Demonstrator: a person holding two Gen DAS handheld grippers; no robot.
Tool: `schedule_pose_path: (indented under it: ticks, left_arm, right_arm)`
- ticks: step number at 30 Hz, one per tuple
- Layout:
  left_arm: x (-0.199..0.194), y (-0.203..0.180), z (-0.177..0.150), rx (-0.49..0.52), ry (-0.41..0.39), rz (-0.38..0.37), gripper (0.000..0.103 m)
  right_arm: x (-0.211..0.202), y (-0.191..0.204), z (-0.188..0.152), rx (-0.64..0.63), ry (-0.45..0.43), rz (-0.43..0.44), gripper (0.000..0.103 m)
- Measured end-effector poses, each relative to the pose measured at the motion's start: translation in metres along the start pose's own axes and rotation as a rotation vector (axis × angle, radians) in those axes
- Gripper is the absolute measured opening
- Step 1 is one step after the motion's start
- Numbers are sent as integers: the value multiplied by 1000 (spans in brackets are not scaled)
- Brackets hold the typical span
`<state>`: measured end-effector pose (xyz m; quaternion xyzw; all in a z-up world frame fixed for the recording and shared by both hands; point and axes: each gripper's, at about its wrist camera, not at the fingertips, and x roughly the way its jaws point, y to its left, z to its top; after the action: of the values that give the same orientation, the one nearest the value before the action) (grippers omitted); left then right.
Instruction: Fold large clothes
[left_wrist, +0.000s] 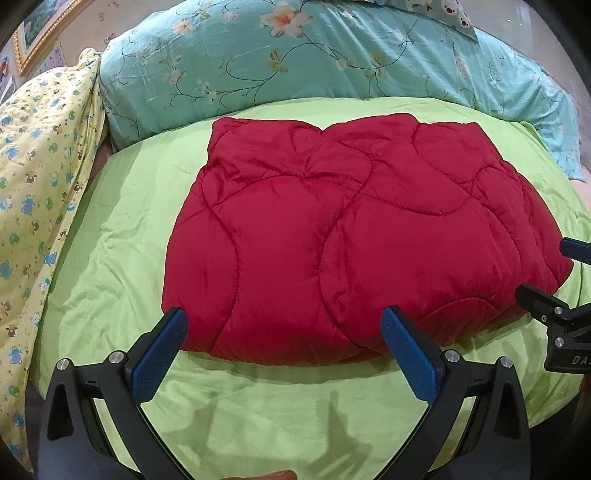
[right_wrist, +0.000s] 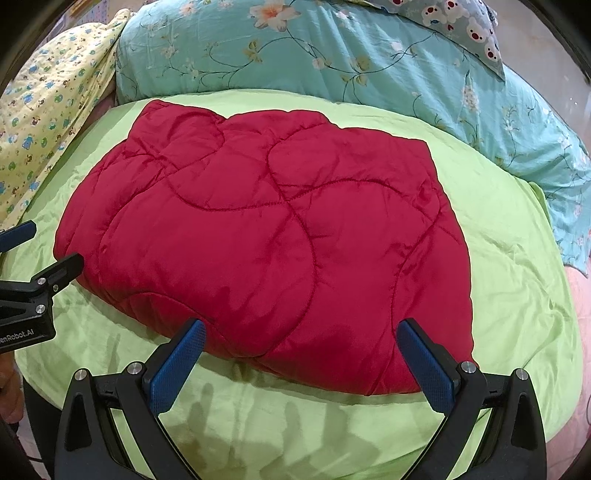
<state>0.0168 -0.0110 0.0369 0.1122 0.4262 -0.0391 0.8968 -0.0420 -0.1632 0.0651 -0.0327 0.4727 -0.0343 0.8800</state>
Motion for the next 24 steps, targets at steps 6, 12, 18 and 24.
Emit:
schedule_pose_path:
  ticks: [6,12,18,24]
  left_arm:
    - [-1,0,0,-1,-2,0,103]
    - [-1,0,0,-2,-2,0,103]
    - [-1,1,0,-3,-3,-3,103]
    - [-3,-1,1,0,-13,-1,103]
  right_arm:
    - [-2,0,1,-1,-3,4,103]
    - [-4,1,2,-1,-6,6,103]
    - [-6,2,2,-3,-10,10,103]
    - [-7,2,4,-2,-14,12,103]
